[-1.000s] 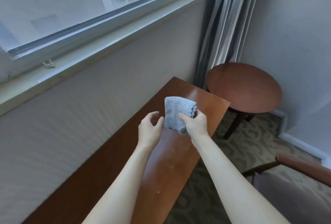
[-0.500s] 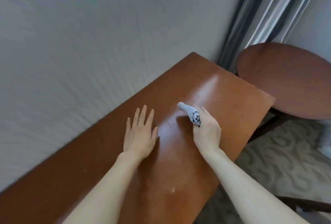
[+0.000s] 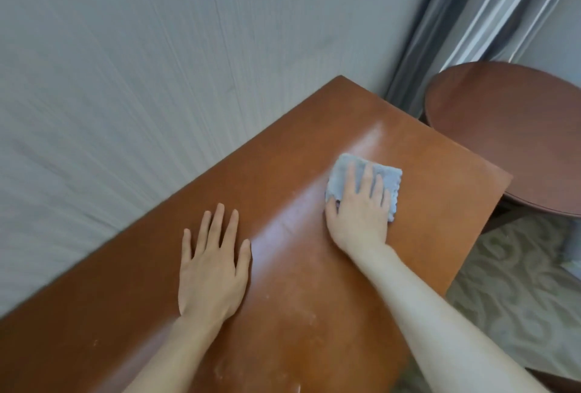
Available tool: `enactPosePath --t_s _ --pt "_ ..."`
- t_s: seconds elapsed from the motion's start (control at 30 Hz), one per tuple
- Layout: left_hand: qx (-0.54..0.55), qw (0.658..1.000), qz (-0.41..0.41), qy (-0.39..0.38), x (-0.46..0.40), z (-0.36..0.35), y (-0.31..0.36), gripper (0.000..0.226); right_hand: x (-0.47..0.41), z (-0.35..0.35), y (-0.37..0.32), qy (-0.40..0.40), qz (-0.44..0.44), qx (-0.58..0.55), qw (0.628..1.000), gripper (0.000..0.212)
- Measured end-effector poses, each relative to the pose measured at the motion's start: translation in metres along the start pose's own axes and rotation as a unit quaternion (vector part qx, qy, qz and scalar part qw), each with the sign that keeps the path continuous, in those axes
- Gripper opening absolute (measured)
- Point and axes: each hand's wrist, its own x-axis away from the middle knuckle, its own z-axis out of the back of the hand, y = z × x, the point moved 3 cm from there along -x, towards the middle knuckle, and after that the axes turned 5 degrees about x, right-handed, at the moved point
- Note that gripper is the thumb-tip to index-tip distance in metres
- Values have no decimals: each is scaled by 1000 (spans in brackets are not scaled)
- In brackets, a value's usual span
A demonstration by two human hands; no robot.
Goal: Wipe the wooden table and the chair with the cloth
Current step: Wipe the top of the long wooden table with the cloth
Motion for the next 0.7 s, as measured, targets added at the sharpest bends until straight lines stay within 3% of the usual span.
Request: enactPosePath --t_s 0.13,0.33,0.47,0.7 --pt "6 1000 -3 8 -1 -2 1 69 -42 -2 -11 -38 -4 -11 999 70" --pt "32 999 8 17 -2 -2 0 68 4 -9 -137 -42 207 -56 976 64" --pt "43 999 0 10 -1 1 -1 66 29 -10 -146 -51 286 -54 955 59" --pt "29 1000 7 -3 0 3 1 65 -2 0 -35 -49 118 -16 992 60"
